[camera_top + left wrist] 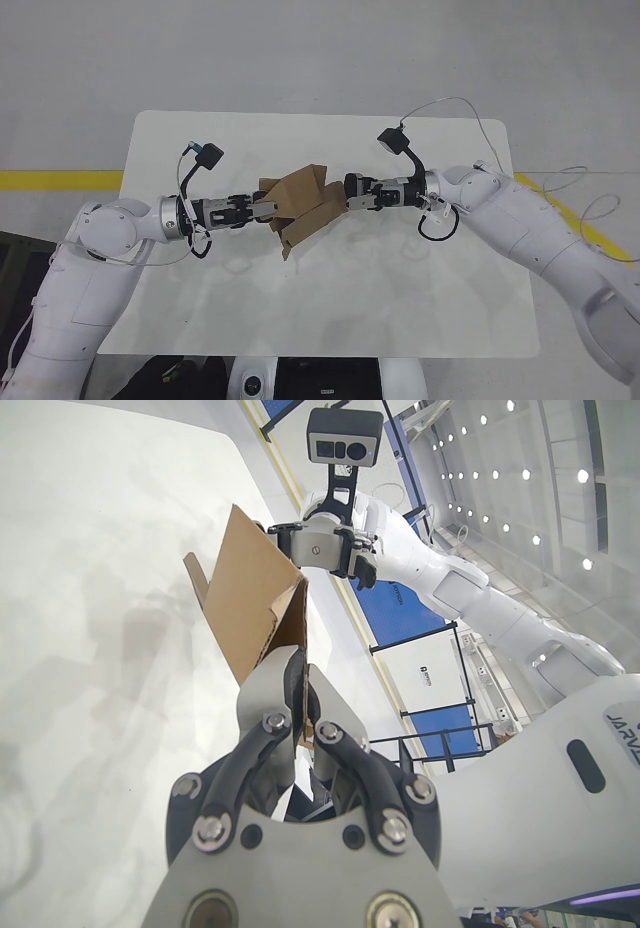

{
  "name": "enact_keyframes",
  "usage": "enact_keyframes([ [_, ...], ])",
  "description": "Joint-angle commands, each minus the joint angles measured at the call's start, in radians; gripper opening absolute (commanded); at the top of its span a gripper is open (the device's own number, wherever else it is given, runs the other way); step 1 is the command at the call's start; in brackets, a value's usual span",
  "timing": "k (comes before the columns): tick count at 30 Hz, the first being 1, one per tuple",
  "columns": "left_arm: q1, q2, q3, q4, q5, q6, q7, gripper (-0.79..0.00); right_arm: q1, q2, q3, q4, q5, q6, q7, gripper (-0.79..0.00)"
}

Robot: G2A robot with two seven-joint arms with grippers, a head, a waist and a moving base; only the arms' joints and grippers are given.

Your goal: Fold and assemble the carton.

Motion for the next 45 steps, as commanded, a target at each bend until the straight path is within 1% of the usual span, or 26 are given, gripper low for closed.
enact_keyframes([
  [1, 0.0, 0.0, 0.0, 0.0, 0.0, 0.0, 0.0, -0.785, 0.0, 0.0, 0.0, 0.0, 0.0, 0.0, 0.0, 0.0],
  [24, 0.0, 0.0, 0.0, 0.0, 0.0, 0.0, 0.0, -0.785, 0.0, 0.0, 0.0, 0.0, 0.0, 0.0, 0.0, 0.0],
  [25, 0.001, 0.0, 0.0, 0.0, 0.002, 0.002, 0.005, 0.0, -0.002, 0.0, 0.002, -0.001, -0.001, 0.003, -0.005, 0.0],
  [28, 0.013, 0.002, -0.007, -0.01, 0.025, 0.01, 0.027, 0.0, -0.014, 0.008, 0.035, -0.01, -0.037, 0.016, -0.037, 0.0],
  [35, 0.023, 0.007, -0.033, -0.003, 0.033, 0.009, 0.036, 0.0, -0.046, 0.041, 0.114, -0.043, -0.054, 0.023, -0.038, 0.0],
  [38, 0.023, 0.008, -0.034, -0.005, 0.018, 0.004, 0.026, 0.0, -0.064, 0.051, 0.138, -0.069, -0.04, 0.032, -0.005, 0.0],
  [41, 0.018, 0.009, -0.03, -0.006, 0.013, -0.008, 0.014, 0.0, -0.078, 0.054, 0.15, -0.103, -0.022, 0.054, 0.051, 0.0],
  [43, 0.014, 0.009, -0.025, -0.002, 0.029, -0.013, 0.015, 0.0, -0.083, 0.053, 0.154, -0.13, -0.019, 0.078, 0.077, 0.0],
  [45, 0.011, 0.01, -0.023, 0.007, 0.079, -0.02, 0.027, 0.0, -0.089, 0.047, 0.154, -0.143, -0.032, 0.098, 0.098, 0.0],
])
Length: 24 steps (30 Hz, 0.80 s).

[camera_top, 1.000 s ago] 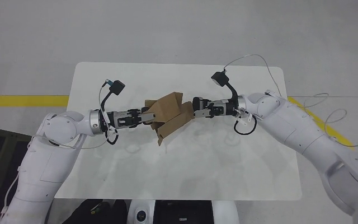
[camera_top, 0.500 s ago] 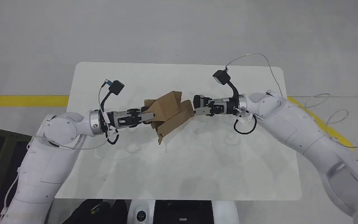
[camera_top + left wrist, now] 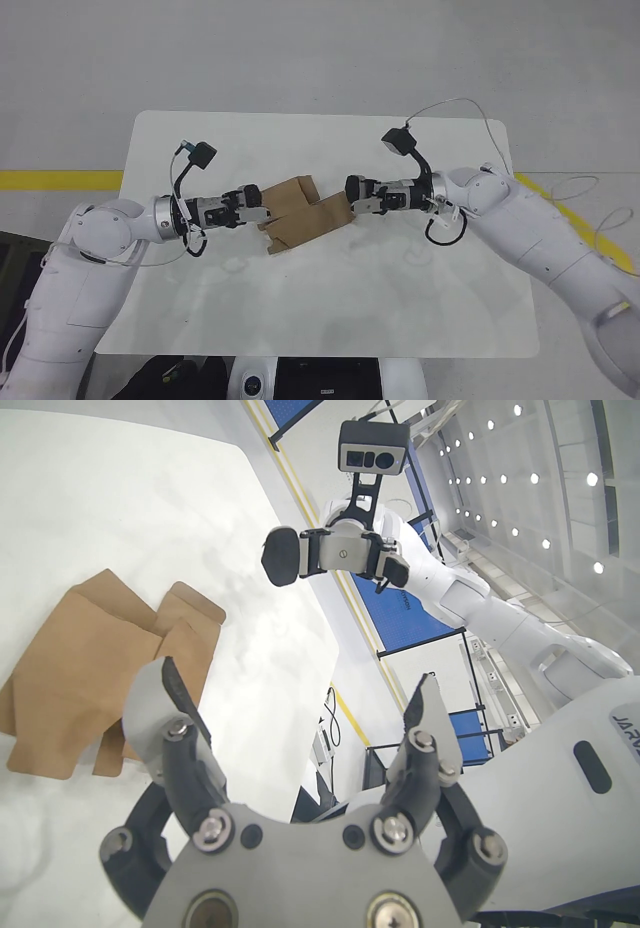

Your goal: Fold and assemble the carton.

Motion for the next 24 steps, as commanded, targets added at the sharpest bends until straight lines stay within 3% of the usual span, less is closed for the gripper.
enact_keyframes([
  [1, 0.0, 0.001, 0.002, 0.011, 0.068, -0.01, 0.02, 0.0, -0.002, -0.008, -0.003, -0.006, -0.025, 0.024, 0.023, 0.0],
  [12, 0.055, 0.007, -0.042, 0.065, 0.08, 0.01, 0.112, 0.0, -0.006, -0.098, -0.02, 0.098, -0.123, 0.149, 0.014, 0.0],
  [21, 0.097, 0.018, -0.096, 0.059, 0.067, 0.014, 0.107, 0.0, 0.003, -0.198, -0.038, 0.265, -0.158, 0.051, 0.05, 0.0],
  [24, 0.106, 0.018, -0.098, 0.053, 0.064, 0.015, 0.109, 0.0, 0.012, -0.229, -0.041, 0.329, -0.2, 0.017, 0.016, -0.08],
])
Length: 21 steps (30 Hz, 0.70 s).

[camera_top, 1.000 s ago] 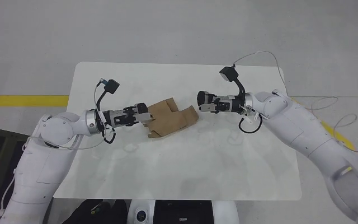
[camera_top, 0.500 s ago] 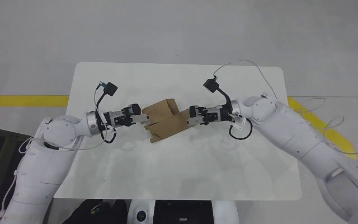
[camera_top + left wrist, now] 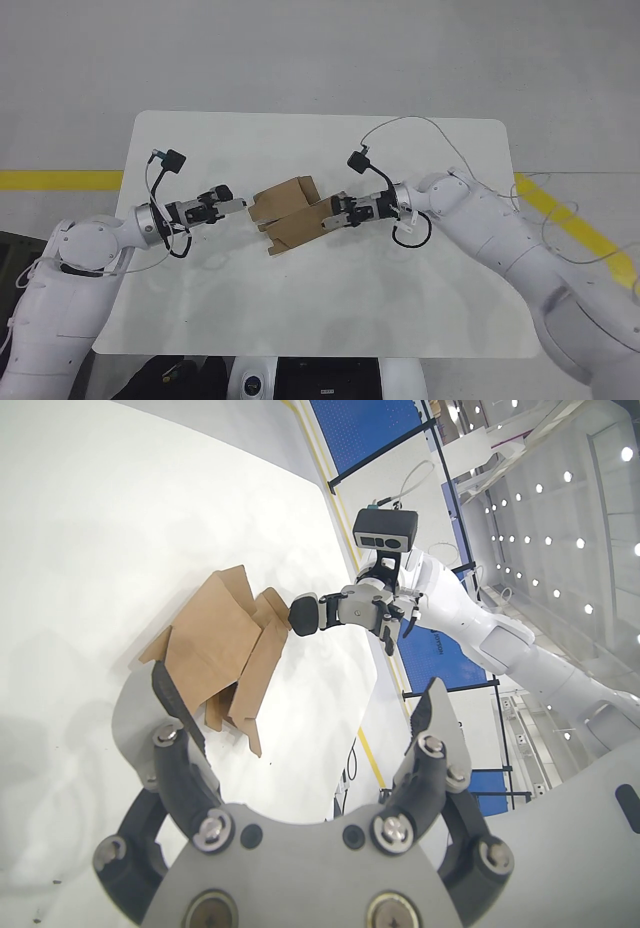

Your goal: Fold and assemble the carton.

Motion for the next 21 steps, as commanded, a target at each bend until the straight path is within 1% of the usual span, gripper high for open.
enact_keyframes([
  [1, 0.005, 0.0, 0.001, -0.005, -0.001, 0.001, 0.001, 0.0, 0.007, -0.021, 0.0, 0.055, -0.029, -0.018, -0.025, -0.074],
  [4, 0.009, 0.001, 0.001, -0.009, -0.003, 0.002, 0.002, 0.0, 0.014, -0.053, 0.0, 0.111, -0.063, -0.034, -0.058, -0.055],
  [10, 0.011, 0.003, -0.009, -0.01, -0.011, 0.002, 0.002, 0.0, 0.021, -0.108, -0.005, 0.194, -0.092, -0.06, -0.06, -0.089],
  [12, 0.014, 0.004, -0.013, -0.01, -0.012, 0.001, 0.001, 0.0, 0.021, -0.121, -0.009, 0.213, -0.101, -0.065, -0.065, -0.089],
  [15, 0.019, 0.006, -0.017, -0.011, -0.014, 0.002, -0.001, 0.0, 0.019, -0.136, -0.017, 0.231, -0.111, -0.069, -0.069, -0.117],
  [16, 0.02, 0.006, -0.018, -0.011, -0.015, 0.003, -0.001, 0.0, 0.018, -0.14, -0.021, 0.234, -0.113, -0.069, -0.069, -0.139],
  [18, 0.022, 0.006, -0.019, -0.013, -0.018, 0.004, -0.001, 0.0, 0.018, -0.146, -0.028, 0.237, -0.116, -0.073, -0.073, -0.305],
  [20, 0.023, 0.007, -0.021, -0.013, -0.018, 0.005, 0.001, 0.0, 0.018, -0.149, -0.034, 0.242, -0.114, -0.076, -0.076, -0.394],
  [21, 0.024, 0.007, -0.021, -0.014, -0.018, 0.007, 0.001, 0.0, 0.018, -0.15, -0.039, 0.243, -0.116, -0.074, -0.074, -0.4],
])
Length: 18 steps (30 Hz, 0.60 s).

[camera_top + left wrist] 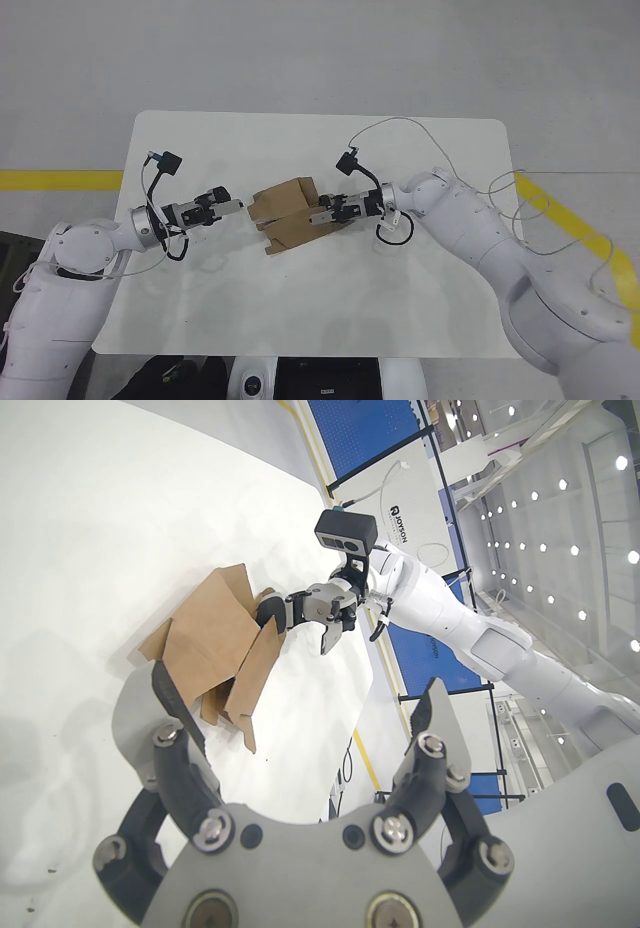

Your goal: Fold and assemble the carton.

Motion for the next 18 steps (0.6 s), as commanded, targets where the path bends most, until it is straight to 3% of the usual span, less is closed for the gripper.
enact_keyframes([
  [1, 0.001, 0.0, 0.0, -0.001, -0.002, 0.002, 0.001, 0.0, 0.002, -0.001, -0.01, 0.001, -0.003, 0.004, 0.004, -0.406],
  [8, 0.004, 0.002, 0.001, -0.004, -0.007, 0.006, -0.001, 0.0, 0.012, 0.002, -0.047, -0.006, -0.012, 0.023, 0.023, -0.496],
  [14, 0.006, 0.003, -0.005, -0.004, -0.007, 0.006, 0.0, 0.0, 0.023, 0.006, -0.075, -0.019, -0.025, 0.031, 0.031, -0.499],
  [18, 0.007, 0.004, -0.007, -0.004, -0.009, 0.009, 0.001, 0.0, 0.022, 0.008, -0.079, -0.021, -0.028, 0.039, 0.039, -0.625],
])
